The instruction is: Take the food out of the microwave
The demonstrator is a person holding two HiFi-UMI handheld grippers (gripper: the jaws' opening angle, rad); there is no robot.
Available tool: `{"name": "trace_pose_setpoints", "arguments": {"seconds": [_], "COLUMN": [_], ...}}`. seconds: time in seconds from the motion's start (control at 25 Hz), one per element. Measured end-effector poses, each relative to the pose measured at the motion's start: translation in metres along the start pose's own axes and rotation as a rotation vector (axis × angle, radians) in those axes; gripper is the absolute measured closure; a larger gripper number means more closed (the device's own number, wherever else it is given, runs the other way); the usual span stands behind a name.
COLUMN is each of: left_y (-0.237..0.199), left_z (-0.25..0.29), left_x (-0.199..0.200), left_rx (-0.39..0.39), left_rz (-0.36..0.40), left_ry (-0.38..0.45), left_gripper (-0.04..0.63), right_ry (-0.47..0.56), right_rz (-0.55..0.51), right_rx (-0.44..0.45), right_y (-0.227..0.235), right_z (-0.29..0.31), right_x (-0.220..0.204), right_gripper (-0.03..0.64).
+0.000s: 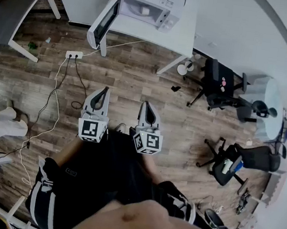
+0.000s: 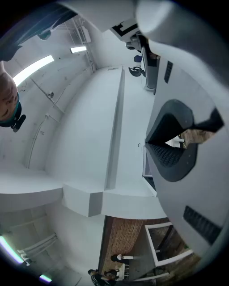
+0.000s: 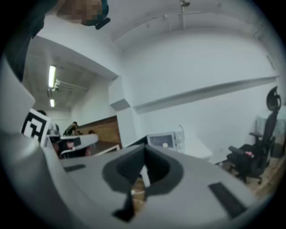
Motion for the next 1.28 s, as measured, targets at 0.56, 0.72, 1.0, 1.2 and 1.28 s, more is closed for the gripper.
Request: {"name": "trace_pose_setpoints", "arguments": {"seconds": [0.56, 0.72, 1.0, 1.2, 1.28], "left_y": [-0.005, -0.015, -0.042, -0.063, -0.069], "left_z": [-0.010, -0.015, -0.019, -0.020, -0.021], "left_x": [-0.004, -0.010, -0.012, -0.021, -0.027], "left_rx": [-0.013, -0.016, -0.010, -0.039, -0.056], "left_rz": [0.005, 0.003, -0.016, 0.002, -0.004], "left_ry": [0.011, 0.009, 0.018, 0.019, 0.024], "left_gripper": [0.565, 0.565, 0.565, 0.565, 0.565], "right_ry": [0.005, 0.008, 0.011, 0.014, 0.017], "right_rz": [0.018, 0.012, -0.006, -0.010, -0.013], "right_rx": [0.008, -0.005, -0.024, -0.047, -0.055], "right_y": [-0.015, -0.023, -0.041, -0.057, -0.064], "right_z": [-0.003, 0.003, 0.019, 0.033, 0.037], "right_x": [-0.005, -0.007, -0.011, -0.021, -0.025], "right_gripper": [0.586, 0.586, 0.586, 0.586, 0.586]}}
Point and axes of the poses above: the fingertips, and each gripper's own axes: z forward along the fingers, y to its right, x out of its top, the point moved 3 cm from there along -z, backward along the fingers, and after that the axes turned 14 degrees about z, right-handed, at the moved point
